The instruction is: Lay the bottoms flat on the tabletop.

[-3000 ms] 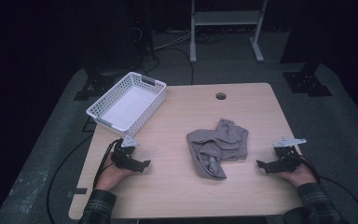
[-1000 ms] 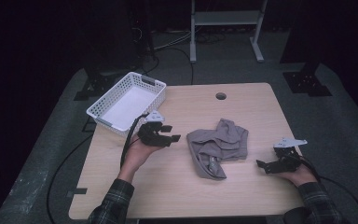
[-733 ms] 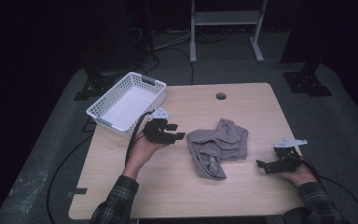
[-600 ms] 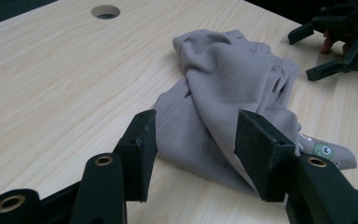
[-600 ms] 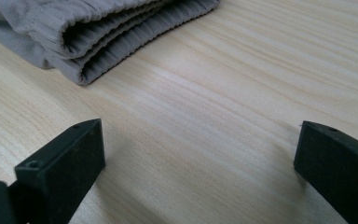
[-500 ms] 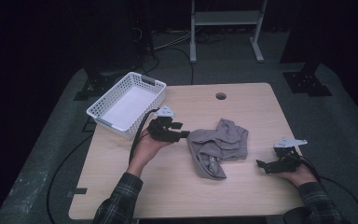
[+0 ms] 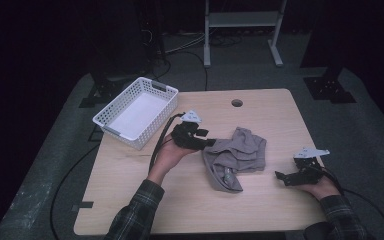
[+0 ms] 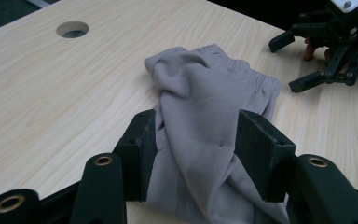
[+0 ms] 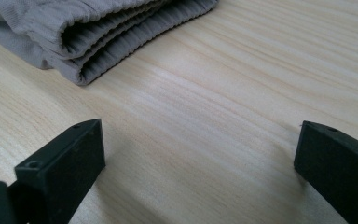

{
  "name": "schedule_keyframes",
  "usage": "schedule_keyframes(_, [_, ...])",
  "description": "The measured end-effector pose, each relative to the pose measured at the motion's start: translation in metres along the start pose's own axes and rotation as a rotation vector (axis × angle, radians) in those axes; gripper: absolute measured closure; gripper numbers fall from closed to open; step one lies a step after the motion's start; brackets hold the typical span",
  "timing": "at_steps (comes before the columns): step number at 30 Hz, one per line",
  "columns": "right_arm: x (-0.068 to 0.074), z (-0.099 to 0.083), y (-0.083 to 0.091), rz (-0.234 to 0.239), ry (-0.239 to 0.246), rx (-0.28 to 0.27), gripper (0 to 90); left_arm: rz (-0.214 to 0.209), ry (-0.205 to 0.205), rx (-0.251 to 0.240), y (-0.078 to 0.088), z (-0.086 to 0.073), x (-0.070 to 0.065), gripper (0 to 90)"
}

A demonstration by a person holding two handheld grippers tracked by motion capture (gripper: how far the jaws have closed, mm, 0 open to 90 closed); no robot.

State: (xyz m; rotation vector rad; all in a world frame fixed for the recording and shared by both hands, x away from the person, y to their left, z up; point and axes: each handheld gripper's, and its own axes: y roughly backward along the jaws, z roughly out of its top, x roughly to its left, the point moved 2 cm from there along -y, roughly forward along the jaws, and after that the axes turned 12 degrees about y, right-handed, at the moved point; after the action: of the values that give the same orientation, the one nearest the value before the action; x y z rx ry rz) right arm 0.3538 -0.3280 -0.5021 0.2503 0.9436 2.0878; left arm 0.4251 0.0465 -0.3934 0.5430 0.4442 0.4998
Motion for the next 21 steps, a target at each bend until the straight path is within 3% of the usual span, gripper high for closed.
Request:
schedule_keyframes(7, [0.0, 0.0, 0.0, 0.001, -0.002, 0.001, 0.9, -0.032, -0.019, 0.039, -0.021, 0.003, -0.01, 44.7])
schedule_keyframes(16, [0.0, 0.0, 0.0, 0.001, -0.003, 0.001, 0.9, -0.052, -0.037, 0.117, -0.043, -0.008, -0.017, 41.5])
schedule_keyframes(21, [0.0, 0.0, 0.0, 0.002, -0.003, 0.001, 0.9, -0.052, -0.04, 0.146, -0.05, -0.015, -0.016, 56.1])
